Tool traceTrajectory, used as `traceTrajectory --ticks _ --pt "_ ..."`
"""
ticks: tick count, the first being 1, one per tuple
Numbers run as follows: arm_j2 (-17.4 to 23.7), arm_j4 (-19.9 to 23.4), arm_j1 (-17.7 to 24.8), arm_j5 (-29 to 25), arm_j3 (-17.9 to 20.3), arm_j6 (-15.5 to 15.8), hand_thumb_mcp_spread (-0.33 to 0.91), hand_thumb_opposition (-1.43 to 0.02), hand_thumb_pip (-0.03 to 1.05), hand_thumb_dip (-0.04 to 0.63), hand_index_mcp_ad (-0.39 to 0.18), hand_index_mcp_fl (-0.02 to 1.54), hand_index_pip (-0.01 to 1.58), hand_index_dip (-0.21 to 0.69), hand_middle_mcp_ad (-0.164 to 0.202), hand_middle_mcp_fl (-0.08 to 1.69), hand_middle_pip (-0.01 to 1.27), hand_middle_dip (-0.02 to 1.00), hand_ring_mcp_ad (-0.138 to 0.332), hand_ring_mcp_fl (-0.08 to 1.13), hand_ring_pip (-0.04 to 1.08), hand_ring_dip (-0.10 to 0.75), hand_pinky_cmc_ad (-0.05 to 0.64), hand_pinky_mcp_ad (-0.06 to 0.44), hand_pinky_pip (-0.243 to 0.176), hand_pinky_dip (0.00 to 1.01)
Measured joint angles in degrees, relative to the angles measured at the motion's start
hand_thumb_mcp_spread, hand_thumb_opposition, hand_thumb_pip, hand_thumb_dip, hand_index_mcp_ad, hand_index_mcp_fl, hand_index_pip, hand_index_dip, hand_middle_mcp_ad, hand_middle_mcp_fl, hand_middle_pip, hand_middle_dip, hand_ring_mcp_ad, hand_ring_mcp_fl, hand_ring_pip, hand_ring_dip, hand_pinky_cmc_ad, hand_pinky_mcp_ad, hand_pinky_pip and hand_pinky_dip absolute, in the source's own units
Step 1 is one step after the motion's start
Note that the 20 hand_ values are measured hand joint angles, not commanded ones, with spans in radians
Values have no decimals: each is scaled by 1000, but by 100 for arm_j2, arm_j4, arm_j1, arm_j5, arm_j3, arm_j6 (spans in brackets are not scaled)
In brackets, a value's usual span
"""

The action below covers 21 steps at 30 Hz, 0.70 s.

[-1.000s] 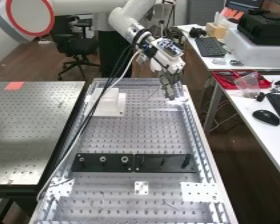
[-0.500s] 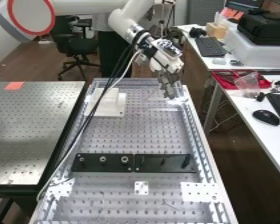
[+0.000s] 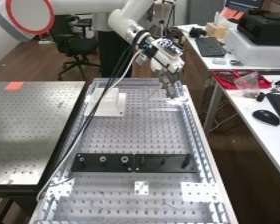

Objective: Grab the chopstick and place it in the clear container

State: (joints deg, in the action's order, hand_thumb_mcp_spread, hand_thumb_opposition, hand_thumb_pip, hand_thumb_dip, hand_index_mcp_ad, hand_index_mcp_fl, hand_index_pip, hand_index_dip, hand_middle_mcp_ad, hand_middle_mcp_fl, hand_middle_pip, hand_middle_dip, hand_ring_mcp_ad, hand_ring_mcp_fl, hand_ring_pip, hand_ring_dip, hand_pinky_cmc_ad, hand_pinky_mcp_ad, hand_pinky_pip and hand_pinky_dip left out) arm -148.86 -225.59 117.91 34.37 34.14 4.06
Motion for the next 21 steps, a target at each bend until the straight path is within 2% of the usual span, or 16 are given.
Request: traceTrajectory --ticks 5,11,13,17,19,21 --pt "0 24 -5 46 60 -12 520 -1126 581 272 -150 887 1117 61 52 1082 663 593 2 801 164 482 414 314 -44 546" --pt "31 102 -7 109 112 0 490 -1126 620 269 -136 834 1169 58 52 1035 682 581 0 744 182 471 414 314 -44 602" --pt "36 128 -8 134 107 25 469 -1105 658 272 -134 782 1175 72 52 979 684 583 0 719 201 457 415 314 -59 613" --pt "39 141 -13 182 79 62 424 -990 771 300 -105 698 1131 33 52 902 689 569 0 649 199 443 417 314 -58 632" --pt "38 149 -17 223 39 78 412 -960 771 316 -113 637 1136 5 52 869 691 569 0 607 213 426 412 311 -75 663" --pt "38 145 -20 234 13 75 398 -929 780 333 -110 555 1140 -7 51 799 693 553 0 546 236 421 429 314 -73 691"
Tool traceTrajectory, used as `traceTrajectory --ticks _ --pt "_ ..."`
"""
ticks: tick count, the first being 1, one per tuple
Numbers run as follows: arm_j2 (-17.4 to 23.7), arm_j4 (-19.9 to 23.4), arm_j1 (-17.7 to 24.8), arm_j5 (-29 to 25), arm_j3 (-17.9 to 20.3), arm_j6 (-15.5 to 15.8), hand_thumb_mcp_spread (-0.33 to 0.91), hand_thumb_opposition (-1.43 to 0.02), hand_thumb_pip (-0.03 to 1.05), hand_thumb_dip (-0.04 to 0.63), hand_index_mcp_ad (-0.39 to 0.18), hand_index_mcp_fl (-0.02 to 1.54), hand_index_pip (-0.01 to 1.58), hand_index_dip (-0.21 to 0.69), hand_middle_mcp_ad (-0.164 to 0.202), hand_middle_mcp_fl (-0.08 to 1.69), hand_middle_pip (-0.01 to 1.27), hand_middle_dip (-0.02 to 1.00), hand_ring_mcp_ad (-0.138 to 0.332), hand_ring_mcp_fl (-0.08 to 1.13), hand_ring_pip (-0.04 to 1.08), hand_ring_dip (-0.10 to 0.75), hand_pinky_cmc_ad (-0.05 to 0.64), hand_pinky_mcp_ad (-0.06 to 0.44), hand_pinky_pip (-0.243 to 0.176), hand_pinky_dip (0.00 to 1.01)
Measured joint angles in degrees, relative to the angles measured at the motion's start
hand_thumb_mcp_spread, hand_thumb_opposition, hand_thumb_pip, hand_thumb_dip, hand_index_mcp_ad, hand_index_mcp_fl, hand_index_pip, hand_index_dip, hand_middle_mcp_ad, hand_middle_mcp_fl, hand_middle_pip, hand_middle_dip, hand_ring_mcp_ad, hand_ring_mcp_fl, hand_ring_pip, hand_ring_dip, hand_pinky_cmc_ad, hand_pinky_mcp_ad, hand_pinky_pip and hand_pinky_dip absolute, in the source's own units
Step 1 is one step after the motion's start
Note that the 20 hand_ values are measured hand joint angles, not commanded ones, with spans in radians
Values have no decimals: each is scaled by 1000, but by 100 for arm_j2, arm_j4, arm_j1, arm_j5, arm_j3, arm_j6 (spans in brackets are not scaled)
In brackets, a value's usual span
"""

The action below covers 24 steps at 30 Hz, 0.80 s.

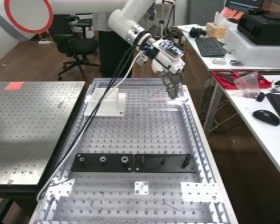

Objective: Grab the chopstick and place it in the clear container

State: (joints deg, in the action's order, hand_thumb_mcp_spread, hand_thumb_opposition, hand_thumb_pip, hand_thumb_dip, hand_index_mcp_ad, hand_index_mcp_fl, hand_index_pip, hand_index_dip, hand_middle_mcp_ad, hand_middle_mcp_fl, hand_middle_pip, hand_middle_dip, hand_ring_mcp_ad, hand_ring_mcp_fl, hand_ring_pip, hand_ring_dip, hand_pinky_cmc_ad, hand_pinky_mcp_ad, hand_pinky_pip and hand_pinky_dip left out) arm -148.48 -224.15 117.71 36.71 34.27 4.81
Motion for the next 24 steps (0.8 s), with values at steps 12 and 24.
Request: traceTrajectory --ticks 12,24 --pt "250 367 -31 28 230 254 339 -846 798 333 -77 326 1063 -44 49 628 689 532 37 344 262 375 429 311 -110 766" --pt "1329 1789 -84 -34 1672 638 309 -806 747 318 -75 272 958 -40 49 574 614 520 63 269 265 361 433 307 -124 773"
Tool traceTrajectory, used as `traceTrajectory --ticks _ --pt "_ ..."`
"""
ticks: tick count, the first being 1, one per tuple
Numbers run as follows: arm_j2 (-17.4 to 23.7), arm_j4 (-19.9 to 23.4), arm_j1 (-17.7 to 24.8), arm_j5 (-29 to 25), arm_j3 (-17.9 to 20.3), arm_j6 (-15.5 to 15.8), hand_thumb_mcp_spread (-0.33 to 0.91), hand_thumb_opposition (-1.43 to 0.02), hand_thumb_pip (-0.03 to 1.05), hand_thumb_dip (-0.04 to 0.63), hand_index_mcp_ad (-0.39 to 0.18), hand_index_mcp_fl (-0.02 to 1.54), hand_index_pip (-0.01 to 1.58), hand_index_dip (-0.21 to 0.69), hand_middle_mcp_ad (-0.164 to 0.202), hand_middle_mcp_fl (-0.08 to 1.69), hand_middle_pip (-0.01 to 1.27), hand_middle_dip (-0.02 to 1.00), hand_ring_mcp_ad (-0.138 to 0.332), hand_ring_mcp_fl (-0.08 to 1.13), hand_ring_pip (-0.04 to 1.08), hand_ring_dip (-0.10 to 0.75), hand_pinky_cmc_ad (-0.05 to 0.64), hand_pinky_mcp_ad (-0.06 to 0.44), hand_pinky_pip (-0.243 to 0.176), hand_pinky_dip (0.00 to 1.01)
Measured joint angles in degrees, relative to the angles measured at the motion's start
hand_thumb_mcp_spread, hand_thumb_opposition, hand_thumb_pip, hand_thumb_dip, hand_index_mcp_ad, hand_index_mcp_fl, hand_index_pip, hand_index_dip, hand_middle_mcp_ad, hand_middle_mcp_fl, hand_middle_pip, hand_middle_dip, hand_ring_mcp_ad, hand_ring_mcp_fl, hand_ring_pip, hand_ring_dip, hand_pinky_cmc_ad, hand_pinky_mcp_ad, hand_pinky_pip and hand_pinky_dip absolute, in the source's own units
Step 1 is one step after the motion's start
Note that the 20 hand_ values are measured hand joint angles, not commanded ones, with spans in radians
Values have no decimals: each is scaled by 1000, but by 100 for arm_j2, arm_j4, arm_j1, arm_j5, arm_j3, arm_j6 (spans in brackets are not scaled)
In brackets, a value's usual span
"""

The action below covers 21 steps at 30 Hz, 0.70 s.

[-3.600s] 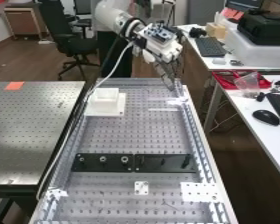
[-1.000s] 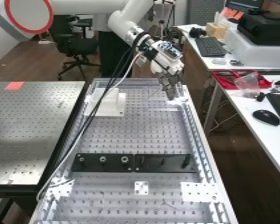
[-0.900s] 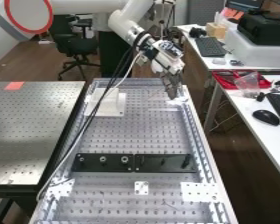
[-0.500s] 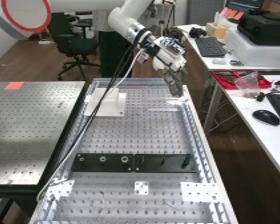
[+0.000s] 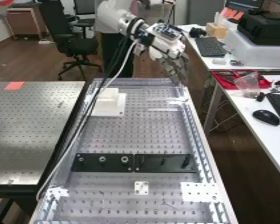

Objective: Grab the chopstick and place it in the clear container

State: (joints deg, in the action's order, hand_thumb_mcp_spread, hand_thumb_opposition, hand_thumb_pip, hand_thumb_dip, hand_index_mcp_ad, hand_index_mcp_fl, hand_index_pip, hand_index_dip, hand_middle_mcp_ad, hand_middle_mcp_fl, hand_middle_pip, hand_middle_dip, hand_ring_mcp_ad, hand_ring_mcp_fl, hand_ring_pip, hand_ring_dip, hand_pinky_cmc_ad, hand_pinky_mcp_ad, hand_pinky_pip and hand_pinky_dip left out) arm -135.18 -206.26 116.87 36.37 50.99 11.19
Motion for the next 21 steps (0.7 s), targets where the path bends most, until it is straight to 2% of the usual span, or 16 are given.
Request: traceTrajectory --ticks 2,5,9,12,15,19,21 --pt "176 226 -11 0 239 58 309 -794 747 316 -75 258 927 -31 52 574 599 520 61 257 265 360 429 314 -124 771" --pt "471 587 -33 -1 642 157 304 -787 728 298 -77 258 890 -14 51 571 597 520 86 250 267 367 431 311 -124 775" --pt "902 1114 -76 36 1231 330 304 -775 672 272 -63 258 822 -3 51 555 536 520 79 220 244 367 428 314 -124 771" --pt "1172 1440 -118 108 1590 474 286 -761 658 241 -63 258 752 2 51 548 473 520 101 218 234 367 429 311 -124 771" --pt "1508 1840 -199 264 2016 677 267 -759 607 223 -68 241 607 26 49 538 311 520 98 182 199 367 443 321 -124 775" --pt "1945 2300 -375 604 2528 993 271 -747 581 190 -65 222 417 66 52 456 227 518 113 154 155 367 443 328 -124 771" --pt "2153 2502 -493 826 2756 1150 269 -726 576 162 -72 199 321 126 51 447 192 518 113 133 126 367 443 328 -124 771"
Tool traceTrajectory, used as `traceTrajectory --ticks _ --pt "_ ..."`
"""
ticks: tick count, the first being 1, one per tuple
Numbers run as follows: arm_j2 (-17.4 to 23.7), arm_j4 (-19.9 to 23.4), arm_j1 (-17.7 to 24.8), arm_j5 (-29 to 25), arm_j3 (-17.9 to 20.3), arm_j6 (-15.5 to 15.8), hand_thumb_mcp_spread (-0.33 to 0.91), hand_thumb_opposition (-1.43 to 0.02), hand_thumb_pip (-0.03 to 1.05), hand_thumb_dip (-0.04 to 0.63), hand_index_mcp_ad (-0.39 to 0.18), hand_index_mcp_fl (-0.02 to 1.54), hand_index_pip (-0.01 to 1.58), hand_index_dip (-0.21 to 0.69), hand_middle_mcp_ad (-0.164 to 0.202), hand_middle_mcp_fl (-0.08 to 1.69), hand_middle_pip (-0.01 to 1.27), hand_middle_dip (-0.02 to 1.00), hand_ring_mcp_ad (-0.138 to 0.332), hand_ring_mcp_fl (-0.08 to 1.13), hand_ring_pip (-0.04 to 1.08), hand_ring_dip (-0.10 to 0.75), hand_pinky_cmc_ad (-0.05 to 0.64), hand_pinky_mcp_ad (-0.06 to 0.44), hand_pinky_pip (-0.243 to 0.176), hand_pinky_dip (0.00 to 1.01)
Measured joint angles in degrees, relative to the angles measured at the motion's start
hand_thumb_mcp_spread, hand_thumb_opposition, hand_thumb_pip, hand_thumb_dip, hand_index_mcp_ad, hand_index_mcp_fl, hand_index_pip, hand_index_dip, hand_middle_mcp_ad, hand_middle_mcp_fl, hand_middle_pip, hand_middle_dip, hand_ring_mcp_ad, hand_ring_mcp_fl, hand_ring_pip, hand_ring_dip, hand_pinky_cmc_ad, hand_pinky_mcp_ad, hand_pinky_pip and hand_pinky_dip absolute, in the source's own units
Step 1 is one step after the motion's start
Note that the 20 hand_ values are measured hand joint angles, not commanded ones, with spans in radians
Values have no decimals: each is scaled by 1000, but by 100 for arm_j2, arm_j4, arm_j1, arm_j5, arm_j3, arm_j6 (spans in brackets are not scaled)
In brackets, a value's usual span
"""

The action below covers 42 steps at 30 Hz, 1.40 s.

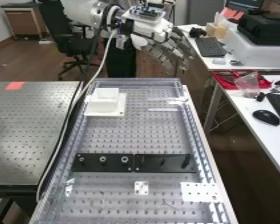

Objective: Grab the chopstick and place it in the clear container

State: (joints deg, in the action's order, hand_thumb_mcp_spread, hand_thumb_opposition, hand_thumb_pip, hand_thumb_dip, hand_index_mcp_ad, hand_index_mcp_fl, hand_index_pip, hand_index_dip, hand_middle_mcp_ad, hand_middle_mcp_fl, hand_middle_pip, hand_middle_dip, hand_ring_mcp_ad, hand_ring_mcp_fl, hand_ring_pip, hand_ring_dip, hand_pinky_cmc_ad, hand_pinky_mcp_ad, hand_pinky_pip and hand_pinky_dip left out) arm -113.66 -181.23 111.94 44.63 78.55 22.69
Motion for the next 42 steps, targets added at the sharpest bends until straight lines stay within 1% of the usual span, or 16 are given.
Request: traceTrajectory --ticks 2,4,10,14,16,17,22,25,27,30,35,36,37,38,39,42 --pt "207 228 -147 287 237 163 272 -731 571 157 -61 185 246 155 54 407 176 520 122 126 124 367 443 330 -124 770" --pt "475 605 -392 814 559 375 274 -719 569 161 -59 188 194 169 52 389 162 520 131 115 106 367 443 330 -122 768" --pt "826 1207 -944 2064 1008 656 274 -719 572 150 -58 159 131 195 52 332 131 520 131 120 108 367 443 330 -120 763" --pt "940 1420 -1102 2552 1151 920 271 -719 565 140 -79 138 120 230 51 319 124 503 127 120 108 367 443 332 -91 717" --pt "1077 1566 -1247 2753 1256 1146 271 -719 569 140 -73 140 110 232 54 311 126 497 131 120 108 367 443 332 -89 686" --pt "1104 1591 -1277 2809 1274 1194 271 -719 567 143 -75 138 101 232 51 311 124 489 131 120 108 367 443 328 -93 682" --pt "1286 1674 -1613 3381 1366 1551 271 -719 565 126 -86 141 105 232 52 311 126 443 127 120 108 367 443 332 -63 609" --pt "1299 1580 -1740 3532 1353 1630 276 -719 565 126 -87 82 99 232 52 229 126 440 133 117 110 365 443 332 -59 579" --pt "1298 1506 -1798 3654 1330 1648 241 -719 565 129 -87 77 87 232 52 225 126 440 131 65 110 358 443 344 -58 545" --pt "1274 1337 -1869 3779 1271 1697 199 -716 503 96 -84 70 84 255 52 164 127 422 129 38 101 316 443 346 -58 483" --pt "1148 1098 -1908 3861 1081 1712 162 -710 497 52 -93 19 70 274 49 66 126 365 138 19 101 239 442 344 -61 403" --pt "1125 1123 -1904 3836 1060 1715 162 -710 497 51 -82 19 70 278 52 70 127 340 157 17 103 213 436 335 -63 379" --pt "1102 1166 -1893 3807 1034 1709 164 -710 497 45 -82 19 70 276 52 66 126 314 152 14 86 195 431 330 -65 356" --pt "1091 1185 -1886 3793 1021 1704 152 -710 497 37 -82 23 70 274 54 66 126 279 169 14 87 166 431 309 -75 328" --pt "1062 1218 -1871 3766 990 1691 147 -710 497 30 -80 24 63 265 51 70 127 248 169 14 89 133 429 298 -80 302" --pt "989 1202 -1826 3694 885 1666 148 -714 497 24 -65 24 68 244 51 70 127 216 175 14 93 108 412 271 -84 278"
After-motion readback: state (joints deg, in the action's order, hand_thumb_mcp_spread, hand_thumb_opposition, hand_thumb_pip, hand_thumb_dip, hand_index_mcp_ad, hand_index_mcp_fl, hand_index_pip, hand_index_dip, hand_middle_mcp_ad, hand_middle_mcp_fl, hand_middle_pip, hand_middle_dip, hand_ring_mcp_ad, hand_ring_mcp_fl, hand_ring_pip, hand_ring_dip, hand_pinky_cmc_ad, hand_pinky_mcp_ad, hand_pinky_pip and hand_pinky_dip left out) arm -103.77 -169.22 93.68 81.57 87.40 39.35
